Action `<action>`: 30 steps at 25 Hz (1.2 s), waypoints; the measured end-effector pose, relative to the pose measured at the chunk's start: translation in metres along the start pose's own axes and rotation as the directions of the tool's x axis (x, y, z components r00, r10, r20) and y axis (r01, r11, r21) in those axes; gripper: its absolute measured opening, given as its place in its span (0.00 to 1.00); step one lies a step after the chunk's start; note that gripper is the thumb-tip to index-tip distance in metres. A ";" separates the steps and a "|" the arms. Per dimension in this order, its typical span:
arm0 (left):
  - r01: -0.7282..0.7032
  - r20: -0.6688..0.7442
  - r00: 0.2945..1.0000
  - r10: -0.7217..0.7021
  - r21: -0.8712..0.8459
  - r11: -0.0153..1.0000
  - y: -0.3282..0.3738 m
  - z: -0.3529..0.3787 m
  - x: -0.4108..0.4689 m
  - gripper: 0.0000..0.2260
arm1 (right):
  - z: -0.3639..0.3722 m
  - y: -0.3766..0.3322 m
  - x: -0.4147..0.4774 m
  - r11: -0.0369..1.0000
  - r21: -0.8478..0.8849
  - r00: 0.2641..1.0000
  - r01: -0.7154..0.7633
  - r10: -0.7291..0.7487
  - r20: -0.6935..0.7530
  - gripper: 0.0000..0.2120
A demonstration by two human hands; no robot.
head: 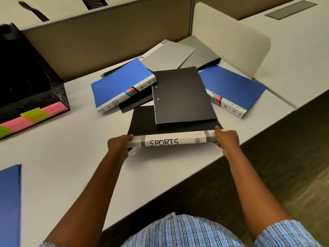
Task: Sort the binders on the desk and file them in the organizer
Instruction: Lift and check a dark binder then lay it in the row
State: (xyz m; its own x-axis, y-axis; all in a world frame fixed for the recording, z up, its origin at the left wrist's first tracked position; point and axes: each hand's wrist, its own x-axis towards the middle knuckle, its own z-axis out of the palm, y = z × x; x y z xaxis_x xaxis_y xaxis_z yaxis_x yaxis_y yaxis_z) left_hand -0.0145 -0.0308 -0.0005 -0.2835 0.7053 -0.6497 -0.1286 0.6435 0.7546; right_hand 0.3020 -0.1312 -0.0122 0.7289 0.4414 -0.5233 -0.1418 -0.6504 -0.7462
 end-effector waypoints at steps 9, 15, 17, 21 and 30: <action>0.124 0.357 0.933 0.038 -0.421 0.899 0.007 0.032 -0.055 0.14 | -0.011 -0.033 -0.017 0.983 0.184 0.973 0.000 -0.043 0.229 0.13; 0.118 0.283 0.959 0.005 -0.416 0.902 -0.009 0.045 -0.057 0.20 | -0.002 -0.056 -0.017 0.857 -0.389 0.925 0.339 -0.379 -0.029 0.28; 0.106 0.256 0.967 0.005 -0.416 0.903 -0.011 0.044 -0.054 0.23 | 0.014 -0.077 -0.020 0.935 -0.129 0.941 0.329 -0.313 0.132 0.30; 0.099 0.242 0.970 0.009 -0.430 0.897 -0.012 0.044 -0.053 0.25 | 0.045 -0.111 -0.025 0.963 0.222 0.903 -0.152 0.044 0.427 0.30; 0.093 0.267 0.963 0.026 -0.425 0.900 -0.017 0.037 -0.048 0.26 | 0.081 -0.124 -0.011 0.572 0.568 0.800 -0.592 0.337 0.496 0.19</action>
State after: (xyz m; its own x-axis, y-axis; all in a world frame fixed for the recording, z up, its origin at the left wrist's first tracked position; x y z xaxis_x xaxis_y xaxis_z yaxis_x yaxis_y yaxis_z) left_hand 0.0367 -0.0641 0.0144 -0.0226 0.7757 -0.6307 -0.5461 0.5188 0.6577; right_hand 0.2571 -0.0057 0.0525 0.2035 0.4406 -0.8743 -0.8932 -0.2822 -0.3502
